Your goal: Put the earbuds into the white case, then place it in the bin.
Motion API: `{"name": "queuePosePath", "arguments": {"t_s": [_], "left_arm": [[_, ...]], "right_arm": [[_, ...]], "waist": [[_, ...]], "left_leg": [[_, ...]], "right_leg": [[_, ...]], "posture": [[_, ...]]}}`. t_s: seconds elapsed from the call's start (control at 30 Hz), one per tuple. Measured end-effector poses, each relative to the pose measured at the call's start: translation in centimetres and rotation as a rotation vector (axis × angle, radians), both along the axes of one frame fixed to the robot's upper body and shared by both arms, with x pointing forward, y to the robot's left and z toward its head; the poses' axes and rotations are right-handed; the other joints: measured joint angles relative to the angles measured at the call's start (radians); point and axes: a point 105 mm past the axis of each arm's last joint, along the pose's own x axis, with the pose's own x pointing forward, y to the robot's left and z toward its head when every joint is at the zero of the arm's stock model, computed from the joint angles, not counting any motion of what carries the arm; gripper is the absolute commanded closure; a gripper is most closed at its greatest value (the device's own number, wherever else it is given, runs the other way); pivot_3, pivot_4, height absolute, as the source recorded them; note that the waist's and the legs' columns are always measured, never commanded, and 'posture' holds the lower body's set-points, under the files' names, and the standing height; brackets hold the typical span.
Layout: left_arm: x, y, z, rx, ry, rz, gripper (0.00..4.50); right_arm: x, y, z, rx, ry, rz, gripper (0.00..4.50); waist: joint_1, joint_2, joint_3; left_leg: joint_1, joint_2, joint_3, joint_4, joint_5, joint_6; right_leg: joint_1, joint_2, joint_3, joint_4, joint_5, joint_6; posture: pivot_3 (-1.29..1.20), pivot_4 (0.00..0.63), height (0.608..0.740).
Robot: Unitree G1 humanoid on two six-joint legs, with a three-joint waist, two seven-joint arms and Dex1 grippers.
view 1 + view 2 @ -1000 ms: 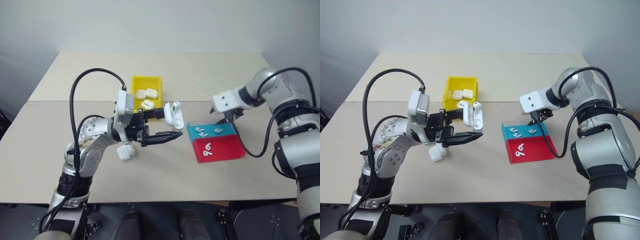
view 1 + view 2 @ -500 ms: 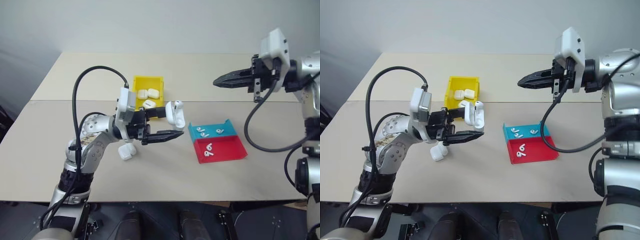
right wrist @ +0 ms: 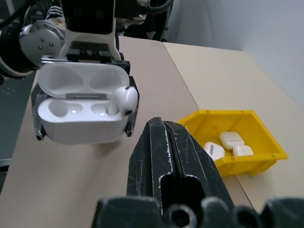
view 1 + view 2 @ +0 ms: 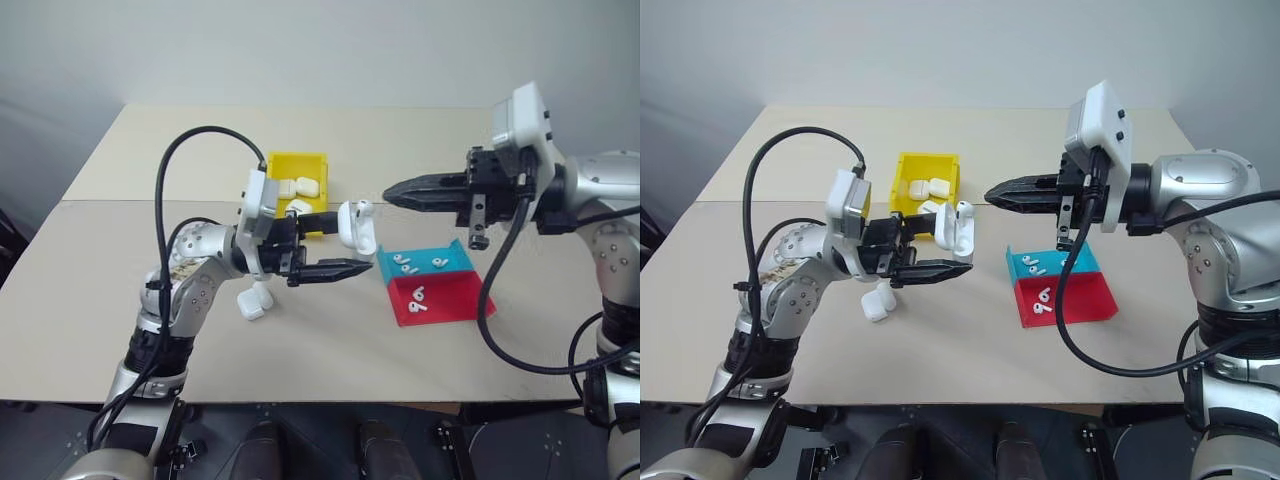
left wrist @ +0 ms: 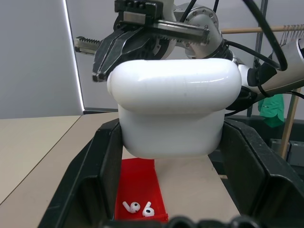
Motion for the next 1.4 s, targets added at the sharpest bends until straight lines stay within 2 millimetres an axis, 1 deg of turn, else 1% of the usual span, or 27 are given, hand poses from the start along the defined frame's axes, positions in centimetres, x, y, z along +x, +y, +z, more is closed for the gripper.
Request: {"name": "queuePosePath", "arguments": {"t_s": [0.23,0.5,0.87,1.03,1.17,1.4], "left_arm": [[0.0,-0.1,0.1,-0.002,-0.003,-0.004,1.73],[0.0,-0.1,0.1,-0.003,-0.002,-0.005,1.73],[0.0,-0.1,0.1,-0.003,-0.002,-0.005,1.73],[-0.1,-0.2,0.1,-0.003,-0.002,-0.006,1.73],[-0.1,-0.2,0.1,-0.003,-0.002,-0.006,1.73],[-0.1,-0.2,0.0,-0.001,-0.002,-0.009,1.73]], "right_arm": [[-1.1,0.5,0.2,0.005,0.005,0.044,4.49],[-0.7,0.5,-0.3,-0.014,0.014,0.017,4.49],[-0.9,0.8,-0.5,-0.031,0.015,0.031,4.49],[-1.0,0.2,-0.8,-0.064,0.013,0.018,4.49],[-0.6,-0.3,-0.9,-0.077,0.001,-0.004,4.49],[0.5,-0.6,-0.8,-0.078,-0.021,-0.045,4.49]], "waist": [[0.0,0.0,0.0],[0.0,0.0,0.0],[0.0,0.0,0.0],[0.0,0.0,0.0],[0.0,0.0,0.0],[-0.001,0.0,0.0]], "left_leg": [[0.0,0.0,0.0,0.0,0.0,0.0],[0.0,0.0,0.0,0.0,0.0,0.0],[0.0,0.0,0.0,0.0,0.0,0.0],[0.0,0.0,0.0,0.0,0.0,0.0],[0.0,0.0,0.0,0.0,0.0,0.0],[0.0,0.0,0.0,0.0,0.0,0.0]], "right_leg": [[0.0,0.0,0.0,0.0,0.0,0.0],[0.0,0.0,0.0,0.0,0.0,0.0],[0.0,0.0,0.0,0.0,0.0,0.0],[0.0,0.0,0.0,0.0,0.0,0.0],[0.0,0.0,0.0,0.0,0.0,0.0],[0.0,0.0,0.0,0.0,0.0,0.0]], "posture": [[0.0,0.15,0.74],[0.0,0.15,0.74],[0.0,0.15,0.74],[0.0,0.15,0.74],[0.0,0.15,0.74],[0.0,0.15,0.74]]}}
